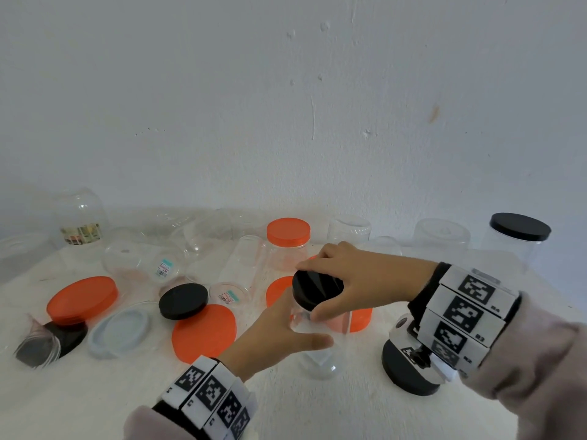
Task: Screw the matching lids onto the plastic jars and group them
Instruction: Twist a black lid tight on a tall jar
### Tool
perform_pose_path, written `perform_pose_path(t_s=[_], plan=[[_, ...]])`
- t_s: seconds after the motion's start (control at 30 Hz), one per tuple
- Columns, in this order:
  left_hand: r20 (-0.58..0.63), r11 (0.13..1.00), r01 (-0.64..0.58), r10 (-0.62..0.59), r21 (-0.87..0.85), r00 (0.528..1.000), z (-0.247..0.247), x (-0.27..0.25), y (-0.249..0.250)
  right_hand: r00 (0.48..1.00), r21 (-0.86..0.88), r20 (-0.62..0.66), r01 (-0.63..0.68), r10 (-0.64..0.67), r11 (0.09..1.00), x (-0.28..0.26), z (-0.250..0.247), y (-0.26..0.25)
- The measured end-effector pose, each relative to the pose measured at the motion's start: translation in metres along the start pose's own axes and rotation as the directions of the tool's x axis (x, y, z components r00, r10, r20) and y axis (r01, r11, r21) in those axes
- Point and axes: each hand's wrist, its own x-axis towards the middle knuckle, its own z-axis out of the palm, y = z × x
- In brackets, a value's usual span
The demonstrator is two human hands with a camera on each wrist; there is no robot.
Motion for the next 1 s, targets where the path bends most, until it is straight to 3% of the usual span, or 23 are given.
perform_pose_path(t_s=[0.27, 0.47, 0.6, 0.73, 0.8, 0.9, 1.0], plan=[[-0.046, 1.0, -0.002, 0.003, 0.011, 0.999, 0.002, -0.002, -0.002, 0.982, 0.046, -0.186, 0.027, -0.018, 0.999, -0.002, 0.02, 0.003], [-0.011, 0.998, -0.006, 0.007, 0.055, 1.0, -0.001, 0.0, -0.002, 0.981, 0.106, -0.193, 0.005, 0.015, 0.994, -0.004, 0.028, 0.003], [0.095, 0.982, 0.005, -0.023, 0.187, 0.995, -0.012, 0.002, 0.001, 0.968, 0.215, -0.248, 0.016, 0.039, 0.976, -0.007, 0.042, 0.005], [0.169, 0.883, 0.021, -0.113, 0.47, 0.979, -0.042, 0.006, 0.004, 0.95, 0.251, -0.311, 0.06, 0.022, 0.966, -0.008, 0.05, 0.008], [0.11, 0.831, 0.047, -0.129, 0.555, 0.986, -0.06, 0.013, 0.003, 0.94, 0.263, -0.34, 0.072, 0.023, 0.962, -0.01, 0.053, 0.009], [-0.098, 0.742, 0.126, -0.082, 0.659, 0.992, -0.081, 0.032, 0.001, 0.925, 0.284, -0.377, 0.078, 0.037, 0.956, -0.016, 0.056, 0.011], [-0.269, 0.695, 0.28, -0.129, 0.662, 0.954, -0.096, 0.052, -0.008, 0.93, 0.326, -0.366, 0.102, 0.026, 0.94, -0.029, 0.053, 0.014]])
